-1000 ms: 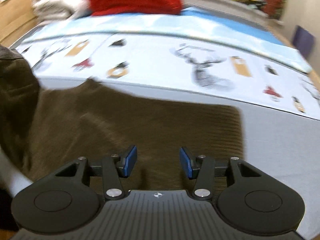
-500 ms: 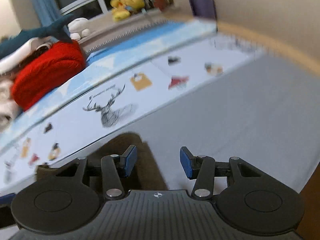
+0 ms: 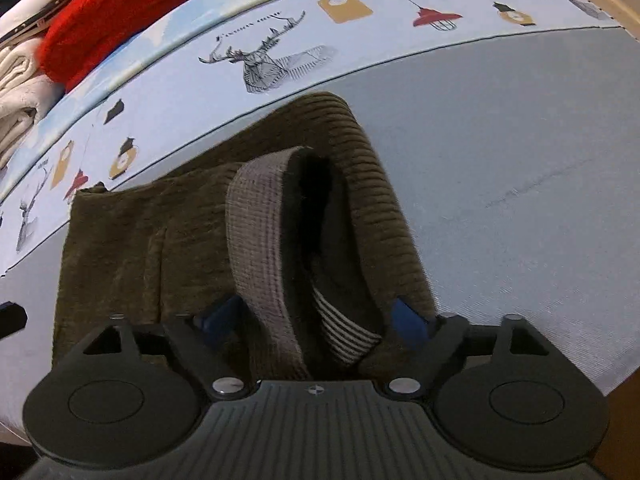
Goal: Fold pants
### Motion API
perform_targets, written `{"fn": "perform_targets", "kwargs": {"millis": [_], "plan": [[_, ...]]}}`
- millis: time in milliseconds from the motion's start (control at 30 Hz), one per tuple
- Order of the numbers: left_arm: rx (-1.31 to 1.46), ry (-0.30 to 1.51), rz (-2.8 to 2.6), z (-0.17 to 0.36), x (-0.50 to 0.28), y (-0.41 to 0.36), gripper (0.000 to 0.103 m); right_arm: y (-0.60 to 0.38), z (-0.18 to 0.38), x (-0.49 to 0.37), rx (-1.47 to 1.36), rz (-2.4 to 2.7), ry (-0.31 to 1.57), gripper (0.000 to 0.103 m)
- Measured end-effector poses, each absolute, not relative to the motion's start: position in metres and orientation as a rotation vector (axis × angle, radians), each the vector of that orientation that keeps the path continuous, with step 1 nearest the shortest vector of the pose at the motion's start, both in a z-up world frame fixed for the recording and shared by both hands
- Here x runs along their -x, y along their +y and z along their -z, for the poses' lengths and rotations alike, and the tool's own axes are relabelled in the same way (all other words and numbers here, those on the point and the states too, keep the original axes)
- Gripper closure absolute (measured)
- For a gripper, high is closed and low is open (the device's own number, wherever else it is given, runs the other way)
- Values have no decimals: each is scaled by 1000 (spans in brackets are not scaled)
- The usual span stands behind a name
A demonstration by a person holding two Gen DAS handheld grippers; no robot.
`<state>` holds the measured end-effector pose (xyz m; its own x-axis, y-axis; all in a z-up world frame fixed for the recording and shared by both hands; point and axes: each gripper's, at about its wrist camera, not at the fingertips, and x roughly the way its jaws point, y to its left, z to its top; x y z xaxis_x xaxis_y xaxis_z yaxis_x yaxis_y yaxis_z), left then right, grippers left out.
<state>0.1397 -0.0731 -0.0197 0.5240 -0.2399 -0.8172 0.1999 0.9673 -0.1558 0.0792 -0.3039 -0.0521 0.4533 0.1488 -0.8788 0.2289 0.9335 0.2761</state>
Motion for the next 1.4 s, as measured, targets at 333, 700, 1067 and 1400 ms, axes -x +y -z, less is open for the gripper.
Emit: {"fn": "perform_targets", "kwargs": {"millis": [333,700,1067,1400], "plan": [[52,980,263,7,-115,-54,48,-304,5,-56,-291,-22,853,92],[-7,1001,322,-25,-133,-42,46,-346,9,-58,-276,54,933,58],[249,1166,354,34,-204,-11,31,-370,60,-101,-444,-49,1123,16],[330,1272,341,105,-237,-14,26,-355,87,-128,-421,-166,1165,9]]}}
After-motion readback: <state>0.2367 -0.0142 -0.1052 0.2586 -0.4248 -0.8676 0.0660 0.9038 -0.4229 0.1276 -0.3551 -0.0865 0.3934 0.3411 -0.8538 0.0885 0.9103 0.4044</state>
